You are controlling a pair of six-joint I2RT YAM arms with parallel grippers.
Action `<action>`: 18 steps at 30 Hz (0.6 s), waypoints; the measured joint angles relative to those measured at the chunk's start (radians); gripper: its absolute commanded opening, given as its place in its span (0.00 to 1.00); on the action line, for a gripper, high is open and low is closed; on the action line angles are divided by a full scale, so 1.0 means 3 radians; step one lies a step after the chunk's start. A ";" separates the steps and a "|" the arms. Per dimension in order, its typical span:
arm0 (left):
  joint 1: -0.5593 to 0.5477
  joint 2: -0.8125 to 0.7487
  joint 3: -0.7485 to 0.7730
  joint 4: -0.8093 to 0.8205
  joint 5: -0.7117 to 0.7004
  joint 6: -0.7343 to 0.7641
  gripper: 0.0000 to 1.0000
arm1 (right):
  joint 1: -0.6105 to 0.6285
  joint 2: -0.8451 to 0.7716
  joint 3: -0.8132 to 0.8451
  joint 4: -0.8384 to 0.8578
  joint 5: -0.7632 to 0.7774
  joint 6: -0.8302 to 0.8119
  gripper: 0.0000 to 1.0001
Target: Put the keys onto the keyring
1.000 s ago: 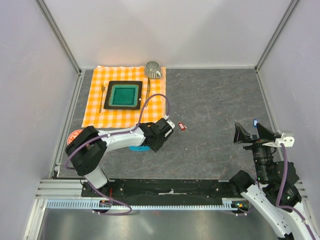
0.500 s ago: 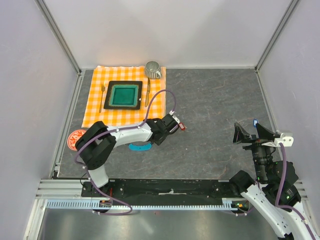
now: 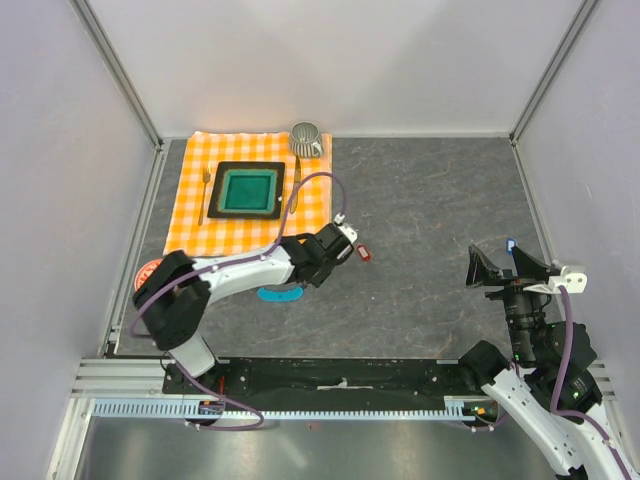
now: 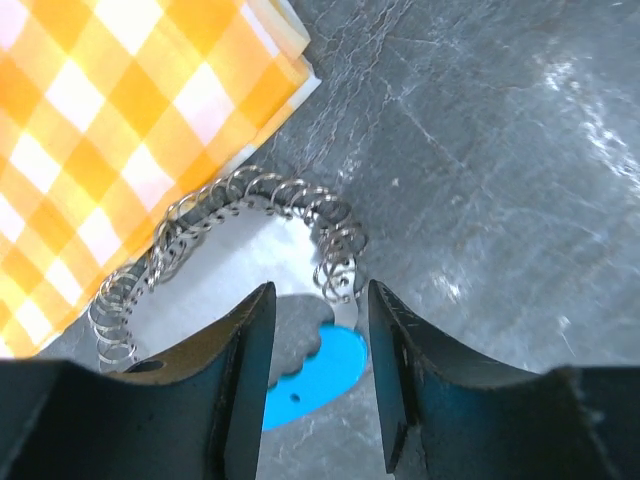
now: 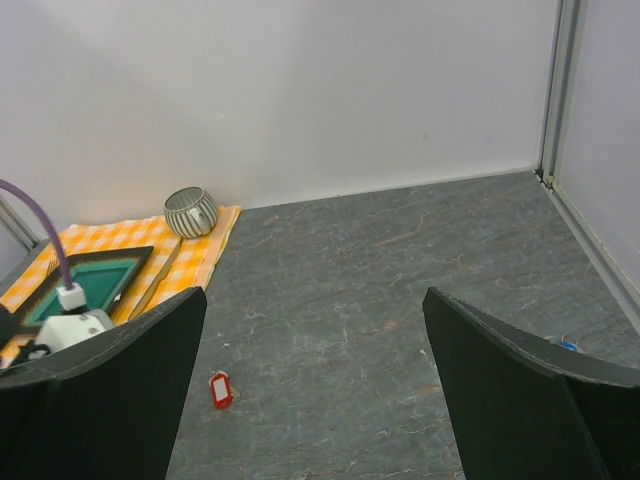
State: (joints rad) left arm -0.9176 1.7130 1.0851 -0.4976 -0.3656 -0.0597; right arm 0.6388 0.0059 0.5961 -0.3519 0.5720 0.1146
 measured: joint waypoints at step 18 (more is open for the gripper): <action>0.0476 -0.0676 -0.0917 0.0605 0.0863 -0.0693 0.26 | 0.0000 0.0000 0.0000 -0.0001 -0.0001 0.0001 0.98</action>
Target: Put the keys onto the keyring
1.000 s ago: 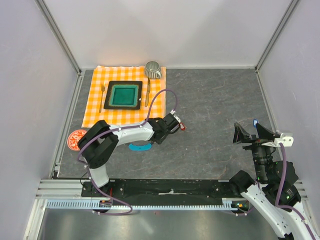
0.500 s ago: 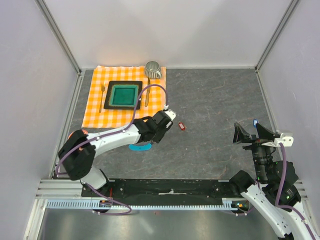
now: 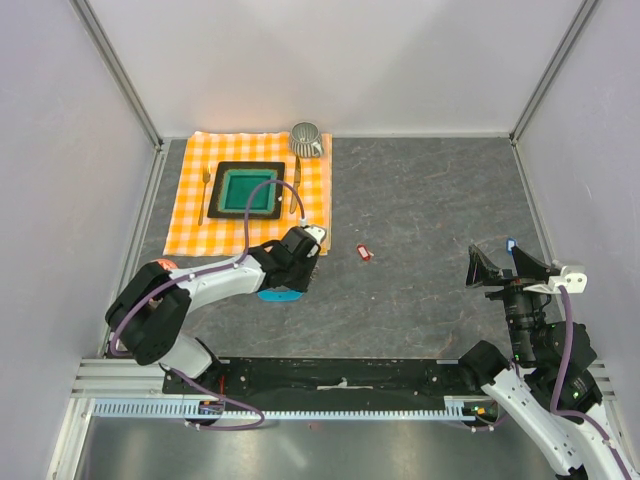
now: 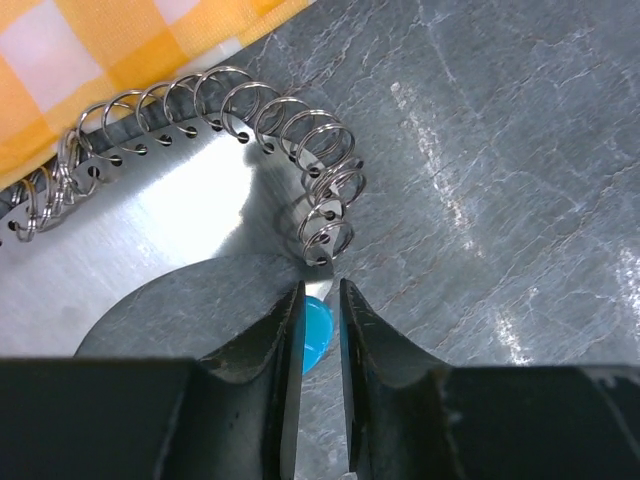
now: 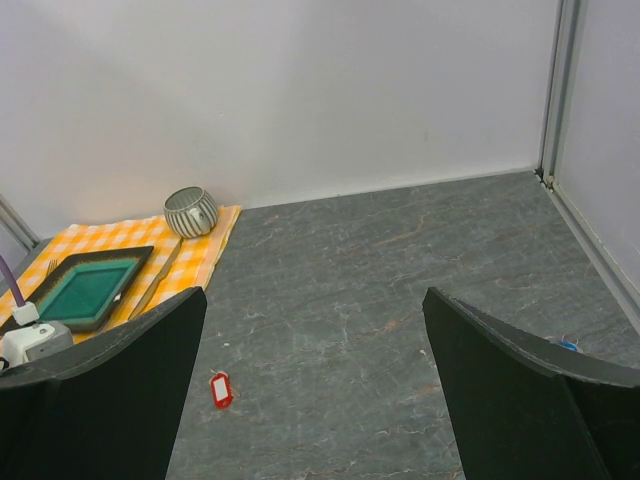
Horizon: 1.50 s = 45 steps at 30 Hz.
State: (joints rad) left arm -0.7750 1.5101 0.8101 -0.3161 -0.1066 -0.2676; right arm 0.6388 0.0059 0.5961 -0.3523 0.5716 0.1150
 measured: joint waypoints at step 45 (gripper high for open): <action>0.0071 0.0118 -0.0104 0.0343 0.0039 -0.0192 0.02 | 0.0000 0.0000 0.0000 0.0000 -0.0011 -0.0001 0.98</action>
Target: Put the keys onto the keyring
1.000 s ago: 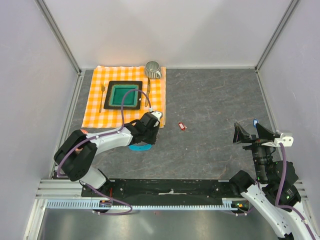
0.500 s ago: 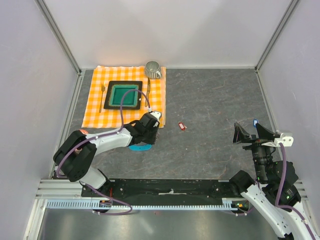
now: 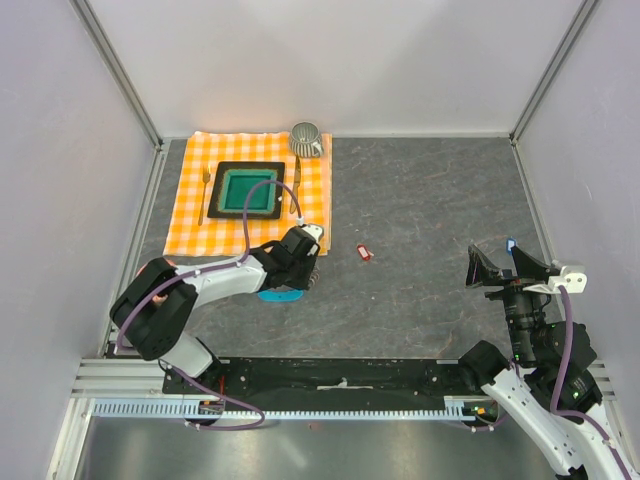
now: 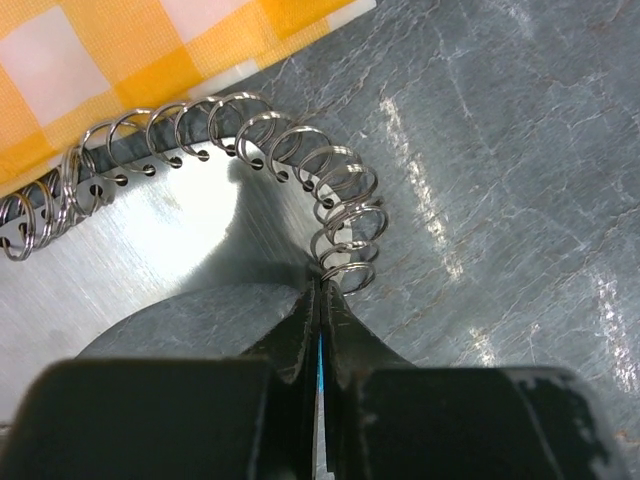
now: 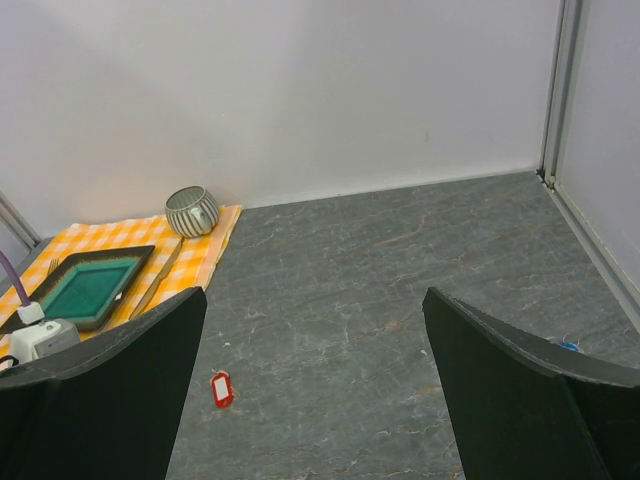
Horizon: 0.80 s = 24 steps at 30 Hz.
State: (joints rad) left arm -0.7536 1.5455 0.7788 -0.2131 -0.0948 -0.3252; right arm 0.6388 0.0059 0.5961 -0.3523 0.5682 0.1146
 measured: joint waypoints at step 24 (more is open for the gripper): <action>-0.0599 0.0422 0.0796 -0.1336 -0.0922 0.0262 0.02 | 0.0001 0.0000 0.0000 0.0000 -0.0050 0.0000 0.98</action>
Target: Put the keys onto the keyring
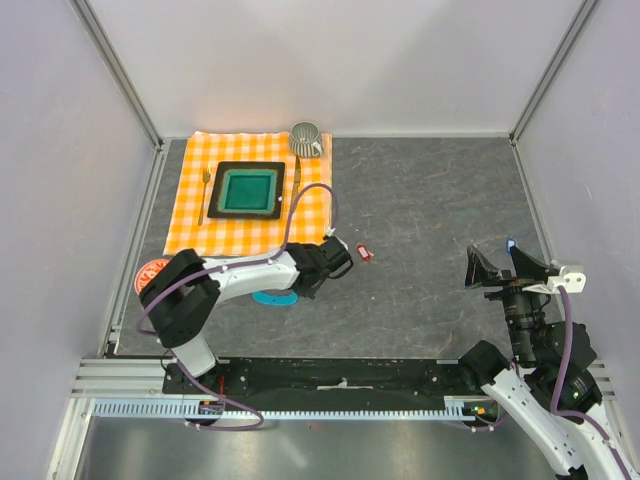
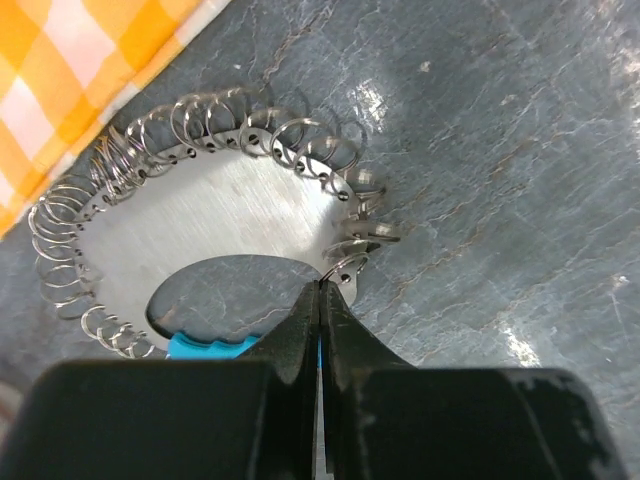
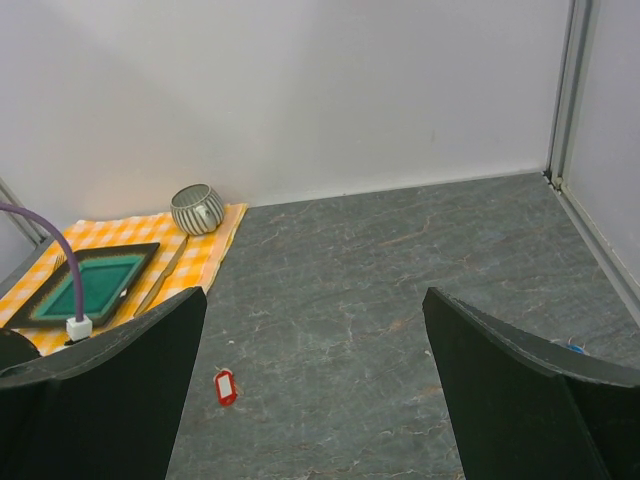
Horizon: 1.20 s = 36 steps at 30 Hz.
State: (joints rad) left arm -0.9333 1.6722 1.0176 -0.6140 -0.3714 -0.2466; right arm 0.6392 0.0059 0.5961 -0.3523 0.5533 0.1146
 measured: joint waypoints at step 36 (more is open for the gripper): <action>-0.0731 0.1114 0.0842 -0.0752 -0.1292 0.0559 0.34 | 0.0001 0.0000 0.0000 -0.0001 -0.0061 -0.0001 0.98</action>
State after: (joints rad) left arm -1.1526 2.0064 1.2701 -0.8394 -0.7589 -0.0788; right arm 0.6395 0.0059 0.5961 -0.3527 0.5350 0.1143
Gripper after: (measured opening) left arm 0.230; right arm 0.982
